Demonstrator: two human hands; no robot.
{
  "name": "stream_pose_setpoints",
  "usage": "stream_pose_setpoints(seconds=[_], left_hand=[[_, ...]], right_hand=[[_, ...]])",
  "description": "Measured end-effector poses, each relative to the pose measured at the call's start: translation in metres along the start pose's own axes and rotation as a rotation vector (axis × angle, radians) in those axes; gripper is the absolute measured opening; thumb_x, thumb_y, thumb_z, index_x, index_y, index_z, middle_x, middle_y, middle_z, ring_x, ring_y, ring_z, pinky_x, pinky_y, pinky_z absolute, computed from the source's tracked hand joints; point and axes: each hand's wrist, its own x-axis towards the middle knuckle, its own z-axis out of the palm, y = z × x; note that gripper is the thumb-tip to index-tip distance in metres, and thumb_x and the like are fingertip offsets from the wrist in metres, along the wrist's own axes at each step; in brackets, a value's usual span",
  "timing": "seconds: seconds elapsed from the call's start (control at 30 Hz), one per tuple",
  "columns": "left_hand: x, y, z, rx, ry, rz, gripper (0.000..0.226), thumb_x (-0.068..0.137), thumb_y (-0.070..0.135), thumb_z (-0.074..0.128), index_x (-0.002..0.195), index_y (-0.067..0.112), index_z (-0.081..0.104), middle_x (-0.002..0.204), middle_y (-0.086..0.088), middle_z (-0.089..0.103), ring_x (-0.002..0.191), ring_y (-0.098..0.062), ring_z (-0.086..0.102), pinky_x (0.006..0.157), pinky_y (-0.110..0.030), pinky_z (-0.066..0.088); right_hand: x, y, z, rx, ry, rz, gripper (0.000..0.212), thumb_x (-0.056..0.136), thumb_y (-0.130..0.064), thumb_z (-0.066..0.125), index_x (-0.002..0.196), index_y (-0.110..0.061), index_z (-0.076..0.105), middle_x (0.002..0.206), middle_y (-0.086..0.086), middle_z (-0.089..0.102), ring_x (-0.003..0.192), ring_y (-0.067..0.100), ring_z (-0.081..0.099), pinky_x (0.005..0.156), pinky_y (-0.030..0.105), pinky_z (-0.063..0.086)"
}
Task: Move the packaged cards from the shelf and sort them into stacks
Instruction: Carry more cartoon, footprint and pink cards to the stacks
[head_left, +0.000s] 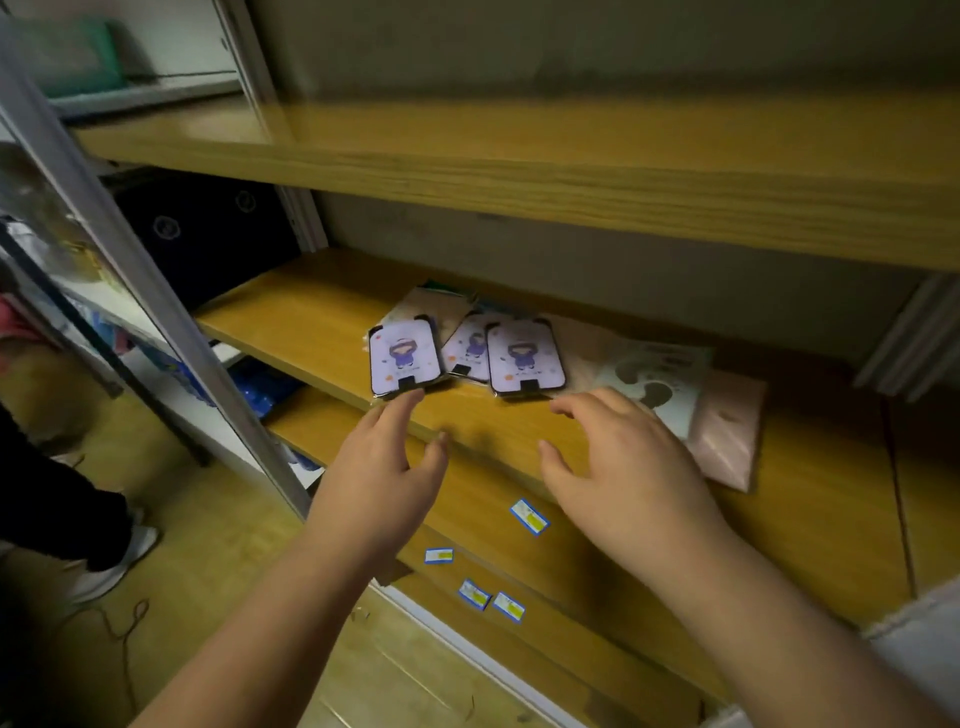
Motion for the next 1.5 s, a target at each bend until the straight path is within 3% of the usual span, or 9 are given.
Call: stream_pose_setpoints(seconds=[0.1, 0.23, 0.43, 0.67, 0.8, 0.93, 1.13, 1.27, 1.5], left_hand=[[0.041, -0.027, -0.001, -0.064, 0.013, -0.066, 0.069, 0.091, 0.068, 0.044, 0.151, 0.036, 0.031, 0.149, 0.005, 0.049, 0.089, 0.008, 0.051, 0.077, -0.033, 0.047], [0.098, -0.058, 0.002, 0.138, -0.036, -0.07, 0.079, 0.089, 0.076, 0.037, 0.148, 0.024, 0.036, 0.141, -0.008, 0.053, 0.111, -0.026, 0.06, 0.083, -0.04, 0.051], [0.141, -0.069, 0.012, 0.23, -0.125, -0.014, 0.096, 0.079, 0.082, 0.049, 0.151, 0.023, 0.026, 0.143, -0.014, 0.049, 0.114, -0.035, 0.06, 0.08, -0.04, 0.051], [0.174, -0.089, -0.006, -0.577, -0.275, -0.226, 0.107, 0.071, 0.037, 0.089, 0.154, 0.028, 0.022, 0.139, -0.008, 0.054, 0.119, -0.029, 0.058, 0.092, -0.04, 0.049], [0.178, -0.11, -0.025, -0.817, -0.358, -0.349, 0.075, 0.085, 0.017, 0.078, 0.148, 0.02, 0.037, 0.112, 0.001, 0.068, 0.102, -0.021, 0.067, 0.085, -0.04, 0.055], [0.178, -0.134, -0.04, -0.938, -0.364, -0.389, 0.022, 0.095, 0.009, 0.063, 0.109, 0.026, 0.058, 0.11, -0.005, 0.07, 0.1, -0.026, 0.069, 0.085, -0.045, 0.056], [0.175, -0.165, -0.059, -1.096, -0.314, -0.462, 0.029, 0.096, 0.005, 0.059, 0.125, 0.011, 0.058, 0.113, -0.014, 0.072, 0.103, -0.031, 0.07, 0.079, -0.042, 0.057], [0.171, -0.174, -0.069, -1.132, -0.304, -0.424, 0.022, 0.096, 0.005, 0.059, 0.115, 0.013, 0.063, 0.105, -0.012, 0.077, 0.096, -0.029, 0.074, 0.079, -0.042, 0.058], [0.168, -0.181, -0.079, -1.171, -0.317, -0.388, 0.02, 0.095, 0.003, 0.059, 0.112, 0.013, 0.064, 0.096, -0.007, 0.079, 0.089, -0.025, 0.076, 0.076, -0.04, 0.058]], right_hand=[[0.012, -0.004, 0.013, -0.028, -0.022, 0.028, 0.039, 0.089, -0.042, 0.059, 0.125, -0.028, 0.062, 0.121, -0.011, 0.062, 0.111, 0.014, 0.054, 0.092, 0.031, 0.043], [0.031, -0.014, 0.03, -0.079, -0.013, 0.093, 0.04, 0.091, -0.043, 0.058, 0.128, -0.029, 0.06, 0.123, -0.011, 0.061, 0.113, 0.012, 0.053, 0.092, 0.029, 0.042], [0.05, -0.043, 0.056, -0.118, 0.0, 0.191, 0.044, 0.091, -0.045, 0.058, 0.132, -0.029, 0.058, 0.127, -0.011, 0.06, 0.116, 0.011, 0.052, 0.095, 0.03, 0.043], [0.067, -0.069, 0.084, -0.14, 0.05, 0.245, 0.046, 0.091, -0.048, 0.053, 0.134, -0.031, 0.055, 0.126, -0.014, 0.058, 0.114, 0.007, 0.052, 0.094, 0.029, 0.045], [0.079, -0.08, 0.1, -0.143, 0.065, 0.259, 0.047, 0.092, -0.047, 0.054, 0.135, -0.03, 0.055, 0.125, -0.013, 0.059, 0.115, 0.008, 0.051, 0.092, 0.028, 0.043], [0.098, -0.087, 0.117, -0.175, 0.073, 0.252, 0.043, 0.092, -0.044, 0.056, 0.133, -0.028, 0.057, 0.123, -0.008, 0.06, 0.113, 0.012, 0.052, 0.088, 0.026, 0.04], [0.145, -0.101, 0.148, -0.313, -0.017, 0.136, 0.043, 0.089, -0.042, 0.06, 0.127, -0.022, 0.056, 0.124, 0.0, 0.057, 0.117, 0.024, 0.051, 0.098, 0.04, 0.043], [0.183, -0.107, 0.168, -0.394, -0.146, 0.043, 0.054, 0.087, -0.042, 0.061, 0.134, -0.018, 0.05, 0.135, 0.006, 0.055, 0.123, 0.028, 0.05, 0.101, 0.04, 0.04], [0.203, -0.123, 0.176, -0.611, -0.173, -0.061, 0.032, 0.089, -0.021, 0.054, 0.119, -0.011, 0.056, 0.107, 0.012, 0.064, 0.086, 0.033, 0.062, 0.058, 0.036, 0.036]])
